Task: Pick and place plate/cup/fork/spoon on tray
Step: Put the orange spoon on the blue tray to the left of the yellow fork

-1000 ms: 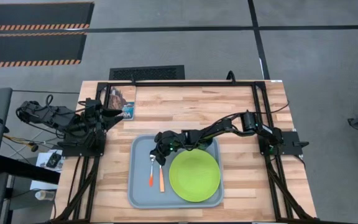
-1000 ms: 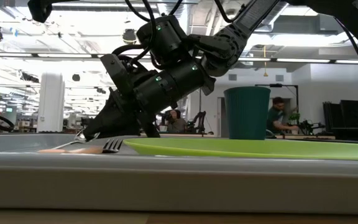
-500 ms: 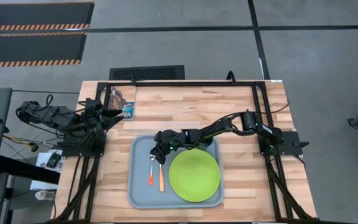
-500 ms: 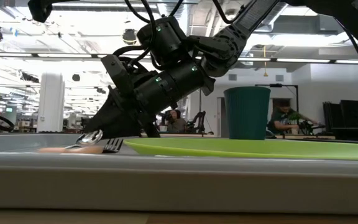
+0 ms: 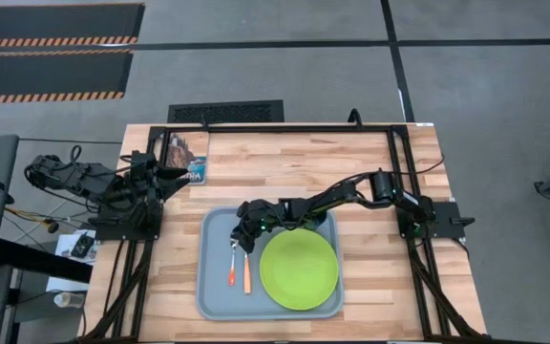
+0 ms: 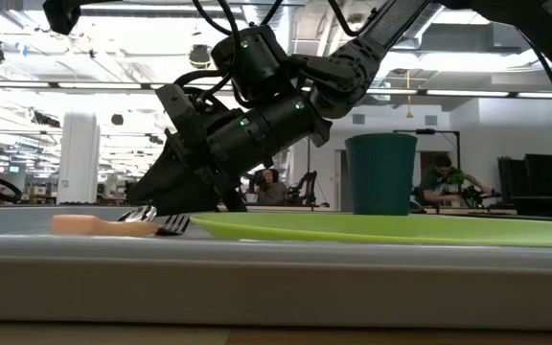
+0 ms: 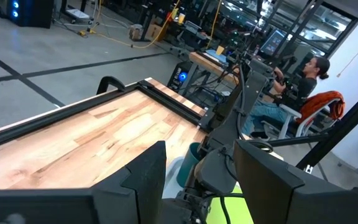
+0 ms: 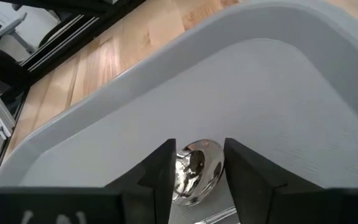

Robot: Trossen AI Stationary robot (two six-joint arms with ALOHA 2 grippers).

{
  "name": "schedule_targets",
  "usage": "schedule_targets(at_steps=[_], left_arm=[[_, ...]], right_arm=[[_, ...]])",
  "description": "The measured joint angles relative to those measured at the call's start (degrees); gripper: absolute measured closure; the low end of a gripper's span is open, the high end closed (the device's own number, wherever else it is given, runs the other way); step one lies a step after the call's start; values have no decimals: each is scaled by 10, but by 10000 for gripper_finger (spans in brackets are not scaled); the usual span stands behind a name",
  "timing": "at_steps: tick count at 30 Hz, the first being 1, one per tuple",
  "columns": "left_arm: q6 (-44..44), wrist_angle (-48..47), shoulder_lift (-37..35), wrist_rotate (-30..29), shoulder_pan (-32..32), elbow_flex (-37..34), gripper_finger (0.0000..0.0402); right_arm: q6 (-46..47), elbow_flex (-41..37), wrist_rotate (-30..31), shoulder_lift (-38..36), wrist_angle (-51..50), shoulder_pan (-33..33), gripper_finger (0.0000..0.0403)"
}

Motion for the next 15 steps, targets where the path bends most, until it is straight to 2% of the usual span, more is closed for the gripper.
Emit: schedule_targets(at_steps=[8,15], left_arm=[[0,0,0,0,0,0,229],[0,-5,0,0,0,0,229]], right_arm=[[-7,20,-1,0,-21,2,243],[-25,53,-3,0,-80,3,243]])
